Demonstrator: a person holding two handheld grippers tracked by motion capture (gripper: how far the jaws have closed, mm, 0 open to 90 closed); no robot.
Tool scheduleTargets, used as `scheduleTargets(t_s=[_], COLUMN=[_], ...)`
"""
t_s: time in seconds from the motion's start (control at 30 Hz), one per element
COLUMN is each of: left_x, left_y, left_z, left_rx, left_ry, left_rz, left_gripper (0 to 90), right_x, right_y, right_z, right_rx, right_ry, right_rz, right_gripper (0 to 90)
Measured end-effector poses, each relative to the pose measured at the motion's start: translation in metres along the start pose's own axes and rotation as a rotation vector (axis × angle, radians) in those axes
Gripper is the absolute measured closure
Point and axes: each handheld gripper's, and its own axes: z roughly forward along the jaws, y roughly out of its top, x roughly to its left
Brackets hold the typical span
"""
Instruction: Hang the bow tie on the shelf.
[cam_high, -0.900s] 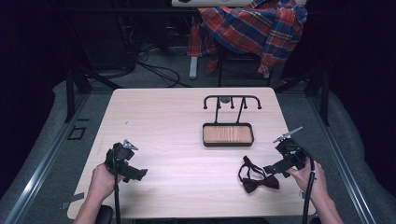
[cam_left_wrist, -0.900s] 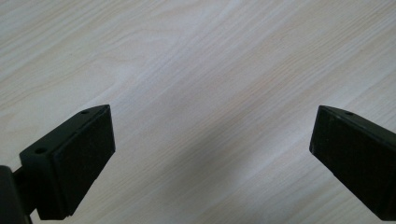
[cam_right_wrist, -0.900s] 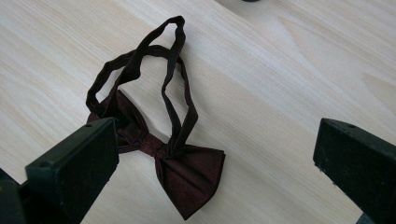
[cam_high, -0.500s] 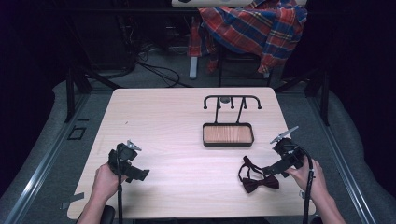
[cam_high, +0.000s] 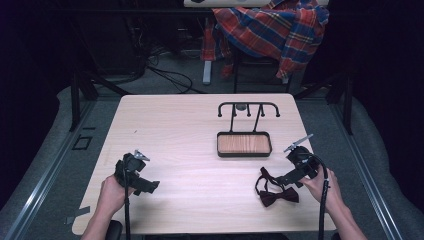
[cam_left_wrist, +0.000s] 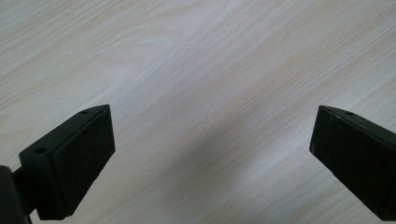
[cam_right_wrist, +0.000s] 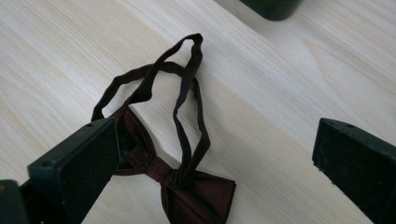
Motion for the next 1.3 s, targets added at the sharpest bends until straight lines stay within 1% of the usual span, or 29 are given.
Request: scheduleTargets(t_s=[0.03,0.07,0.1,0.17,0.3,0.37,0.43,0.47,0.5,0.53,0.57,0.6,0.63,0.67,0.73,0.77,0.8,0.83,0.87,0.9,0.97,1.0,1.03,1.07,1.1,1.13,1.17,1.27,1.3], left_x=[0.000,0.000,-0.001,-0.001,-0.002,-0.001,-0.001,-0.001,-0.001,-0.001,-0.001,-0.001,-0.001,-0.001,-0.001,-0.001,-0.001,-0.001,-0.001,-0.001,0.000,0.000,0.000,-0.001,0.000,0.000,0.000,0.000,0.000], left_y=[0.000,0.001,0.001,0.001,0.001,0.001,0.001,0.000,0.000,0.000,0.000,0.000,0.000,0.000,0.000,0.000,0.000,0.000,0.000,0.001,0.001,0.001,0.001,0.001,0.000,0.001,0.001,0.001,0.001], left_z=[0.000,0.001,0.002,0.002,0.002,0.002,0.002,0.002,0.002,0.002,0.003,0.003,0.003,0.003,0.003,0.004,0.004,0.004,0.004,0.004,0.004,0.004,0.004,0.004,0.004,0.004,0.004,0.004,0.005], left_rx=[0.000,0.003,0.004,0.007,0.006,0.011,0.013,0.014,0.014,0.015,0.015,0.015,0.015,0.015,0.018,0.018,0.018,0.019,0.019,0.021,0.022,0.023,0.025,0.026,0.025,0.028,0.029,0.032,0.033], left_ry=[0.000,0.002,0.002,0.003,0.005,0.005,0.003,0.003,0.002,0.002,0.002,0.001,0.001,0.002,0.001,0.001,0.002,0.003,0.003,0.002,0.003,0.003,0.003,0.004,0.004,0.004,0.005,0.005,0.006], left_rz=[0.000,0.001,0.000,-0.001,-0.005,-0.003,-0.004,-0.005,-0.004,-0.004,-0.004,-0.004,-0.004,-0.004,-0.005,-0.005,-0.005,-0.005,-0.005,-0.004,-0.002,-0.002,-0.002,-0.001,-0.002,-0.001,0.000,0.000,0.000], left_gripper=[0.0,0.1,0.1,0.1,0.1,0.0,0.0,0.0,0.1,0.0,0.1,0.1,0.1,0.1,0.1,0.0,0.1,0.1,0.1,0.1,0.1,0.0,0.0,0.1,0.0,0.0,0.0,0.0,0.1], right_x=[0.000,0.001,0.002,0.003,0.006,0.007,0.007,0.008,0.008,0.008,0.009,0.009,0.009,0.009,0.009,0.009,0.009,0.009,0.009,0.009,0.010,0.009,0.011,0.012,0.013,0.014,0.015,0.017,0.017], right_y=[0.000,0.002,0.003,0.005,0.010,0.012,0.013,0.014,0.015,0.015,0.015,0.016,0.016,0.017,0.018,0.018,0.019,0.019,0.020,0.021,0.022,0.024,0.024,0.025,0.026,0.027,0.027,0.029,0.029], right_z=[0.000,0.003,0.003,0.006,0.013,0.016,0.017,0.021,0.022,0.024,0.026,0.026,0.026,0.028,0.030,0.032,0.033,0.035,0.036,0.037,0.041,0.042,0.044,0.046,0.048,0.050,0.052,0.054,0.056], right_rx=[0.000,-0.008,-0.004,-0.031,-0.028,-0.016,-0.020,-0.016,-0.005,-0.003,-0.002,0.014,0.014,0.021,0.019,0.012,0.025,0.014,0.020,0.028,0.023,0.044,0.047,0.053,0.051,0.065,0.060,0.085,0.100], right_ry=[0.000,-0.004,-0.012,0.002,-0.001,0.002,-0.002,-0.003,-0.017,-0.007,-0.023,-0.025,-0.025,-0.033,-0.034,-0.017,-0.026,-0.023,-0.012,-0.017,-0.011,-0.006,0.000,-0.010,-0.002,-0.012,-0.014,-0.009,-0.018], right_rz=[0.000,-0.014,-0.025,-0.032,-0.052,-0.061,-0.059,-0.046,-0.055,-0.053,-0.054,-0.066,-0.066,-0.071,-0.070,-0.062,-0.069,-0.061,-0.064,-0.073,-0.064,-0.083,-0.079,-0.083,-0.079,-0.088,-0.091,-0.090,-0.097], right_gripper=[1.3,3.5,6.5,13.6,18.4,19.1,18.9,17.4,17.4,17.5,19.3,20.2,20.2,29.5,35.0,38.9,40.7,42.2,44.5,46.2,48.9,50.6,51.8,53.4,54.6,56.1,58.2,63.0,64.7])
